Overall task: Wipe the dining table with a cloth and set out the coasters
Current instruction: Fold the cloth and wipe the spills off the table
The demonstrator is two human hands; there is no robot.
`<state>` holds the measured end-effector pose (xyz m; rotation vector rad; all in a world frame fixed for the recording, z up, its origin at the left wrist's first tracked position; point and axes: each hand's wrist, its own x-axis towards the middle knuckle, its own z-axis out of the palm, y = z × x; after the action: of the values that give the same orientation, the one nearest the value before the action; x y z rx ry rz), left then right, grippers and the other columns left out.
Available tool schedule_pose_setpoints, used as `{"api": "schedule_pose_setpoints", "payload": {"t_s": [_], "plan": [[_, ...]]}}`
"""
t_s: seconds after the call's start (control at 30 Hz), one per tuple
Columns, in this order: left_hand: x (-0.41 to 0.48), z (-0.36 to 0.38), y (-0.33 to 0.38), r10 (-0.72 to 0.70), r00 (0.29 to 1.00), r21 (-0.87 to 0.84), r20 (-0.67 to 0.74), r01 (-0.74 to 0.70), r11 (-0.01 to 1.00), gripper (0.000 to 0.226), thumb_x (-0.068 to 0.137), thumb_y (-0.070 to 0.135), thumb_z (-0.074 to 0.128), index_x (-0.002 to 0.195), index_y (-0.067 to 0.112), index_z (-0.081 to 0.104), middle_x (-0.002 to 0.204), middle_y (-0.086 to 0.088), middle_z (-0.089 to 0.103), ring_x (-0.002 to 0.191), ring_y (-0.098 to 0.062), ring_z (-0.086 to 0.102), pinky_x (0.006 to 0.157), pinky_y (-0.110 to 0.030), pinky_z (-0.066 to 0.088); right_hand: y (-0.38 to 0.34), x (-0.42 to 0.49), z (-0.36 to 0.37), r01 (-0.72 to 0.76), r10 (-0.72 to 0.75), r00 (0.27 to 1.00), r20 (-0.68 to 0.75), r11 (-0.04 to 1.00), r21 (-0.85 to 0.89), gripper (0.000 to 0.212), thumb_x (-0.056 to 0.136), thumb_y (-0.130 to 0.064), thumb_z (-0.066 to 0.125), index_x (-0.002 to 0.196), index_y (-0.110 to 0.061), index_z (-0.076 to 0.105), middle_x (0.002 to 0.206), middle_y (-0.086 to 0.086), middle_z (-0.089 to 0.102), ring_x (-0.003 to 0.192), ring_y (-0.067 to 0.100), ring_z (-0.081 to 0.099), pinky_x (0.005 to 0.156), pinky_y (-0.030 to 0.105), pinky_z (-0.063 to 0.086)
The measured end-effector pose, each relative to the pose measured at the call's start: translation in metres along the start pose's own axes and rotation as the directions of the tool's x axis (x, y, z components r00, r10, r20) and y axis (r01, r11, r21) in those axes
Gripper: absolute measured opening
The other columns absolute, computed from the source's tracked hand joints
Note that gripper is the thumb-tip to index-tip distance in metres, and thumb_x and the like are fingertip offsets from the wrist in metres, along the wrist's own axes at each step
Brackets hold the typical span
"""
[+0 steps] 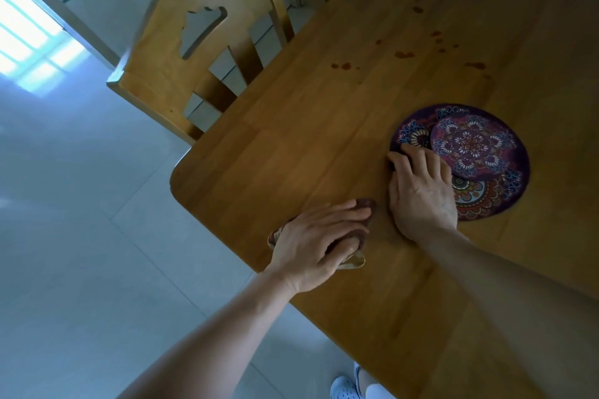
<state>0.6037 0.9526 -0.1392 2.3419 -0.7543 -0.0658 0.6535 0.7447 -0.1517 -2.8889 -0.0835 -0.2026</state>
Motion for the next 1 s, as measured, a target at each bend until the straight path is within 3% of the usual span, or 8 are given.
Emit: {"api": "schedule_pose_setpoints", "payload": {"t_s": [0.17,0.27,0.4,0.5,0.57,0.73,0.9,1.0], "plan": [[0.000,-0.006,0.025,-0.361,0.926,-0.401,0.110,0.373,0.837,0.031,0.101,0.037,0.044,0.116,0.028,0.069,0.118,0.019,0.067,0.105,-0.005,0.062,0.089,-0.032,0.048,-0.001,0.000,-0.001,-0.015,0.015,1.000,0.016,1.000,0.010,0.037,0.098,-0.022,0.035,0.129,-0.009,0.051,0.137,0.014,0.047,0.126,0.036,0.039,0.105,0.053,0.033],[0.017,-0.016,0.043,-0.489,0.833,-0.858,0.259,0.431,0.279,0.039,0.105,0.028,0.038,0.119,0.000,0.061,0.109,-0.006,0.071,0.086,-0.035,0.061,0.066,-0.036,0.049,-0.001,0.000,-0.003,-0.008,0.007,0.999,0.052,1.000,0.014,0.043,0.095,-0.028,0.031,0.129,-0.009,0.050,0.137,0.014,0.047,0.125,0.037,0.039,0.104,0.054,0.033],[0.039,-0.023,0.051,-0.608,0.615,-0.864,0.502,0.371,-0.339,0.045,0.100,0.044,0.043,0.114,0.010,0.069,0.110,-0.015,0.071,0.099,-0.030,0.069,0.085,-0.041,0.056,0.003,-0.001,-0.004,0.020,-0.021,0.997,0.075,1.000,0.016,0.045,0.093,-0.033,0.054,0.131,-0.010,0.048,0.139,0.015,0.044,0.127,0.038,0.035,0.106,0.054,0.030],[0.044,-0.033,0.023,-0.765,0.643,-0.860,0.037,0.411,0.303,0.028,0.101,0.025,0.045,0.120,0.021,0.065,0.120,-0.005,0.067,0.113,-0.020,0.062,0.102,-0.045,0.048,0.003,-0.001,-0.002,0.027,-0.028,0.999,0.029,1.000,0.013,0.038,0.096,-0.025,0.051,0.131,-0.009,0.049,0.139,0.015,0.045,0.128,0.038,0.035,0.105,0.055,0.031],[0.035,-0.039,-0.015,-0.680,0.655,-0.453,-0.328,0.523,0.722,0.032,0.101,0.017,0.046,0.131,0.019,0.056,0.132,0.001,0.060,0.125,-0.011,0.052,0.109,-0.041,0.041,0.003,-0.002,0.000,0.020,-0.021,1.000,0.006,1.000,0.014,0.034,0.098,-0.020,0.046,0.130,-0.008,0.050,0.139,0.015,0.046,0.128,0.038,0.037,0.105,0.055,0.032],[0.003,-0.035,-0.064,-0.648,0.662,0.208,-0.377,0.742,0.637,0.048,0.105,0.037,0.023,0.150,0.023,0.032,0.160,0.004,0.025,0.151,-0.015,0.010,0.124,-0.040,0.004,0.003,-0.001,0.002,0.025,-0.023,0.999,-0.025,0.995,0.093,0.040,0.097,-0.024,0.035,0.128,-0.008,0.054,0.136,0.012,0.050,0.126,0.036,0.039,0.105,0.054,0.034],[0.004,-0.031,-0.064,-0.601,0.688,0.293,-0.407,0.722,0.627,0.051,0.105,0.038,0.020,0.152,0.022,0.030,0.161,0.004,0.023,0.151,-0.014,0.007,0.124,-0.038,0.002,-0.005,-0.002,-0.011,-0.051,0.147,0.977,-0.152,0.861,0.506,0.036,0.099,-0.022,0.042,0.129,-0.013,0.060,0.134,0.007,0.055,0.123,0.027,0.043,0.103,0.048,0.038],[0.003,-0.031,-0.066,-0.590,0.691,0.297,-0.417,0.717,0.630,0.050,0.105,0.039,0.022,0.151,0.021,0.031,0.161,0.004,0.024,0.151,-0.014,0.007,0.124,-0.039,0.003,-0.058,-0.009,-0.014,-0.023,0.039,0.999,-0.037,0.937,0.349,0.045,0.099,-0.046,0.036,0.134,-0.025,0.055,0.143,0.007,0.045,0.130,0.028,0.036,0.106,0.051,0.033]]}}
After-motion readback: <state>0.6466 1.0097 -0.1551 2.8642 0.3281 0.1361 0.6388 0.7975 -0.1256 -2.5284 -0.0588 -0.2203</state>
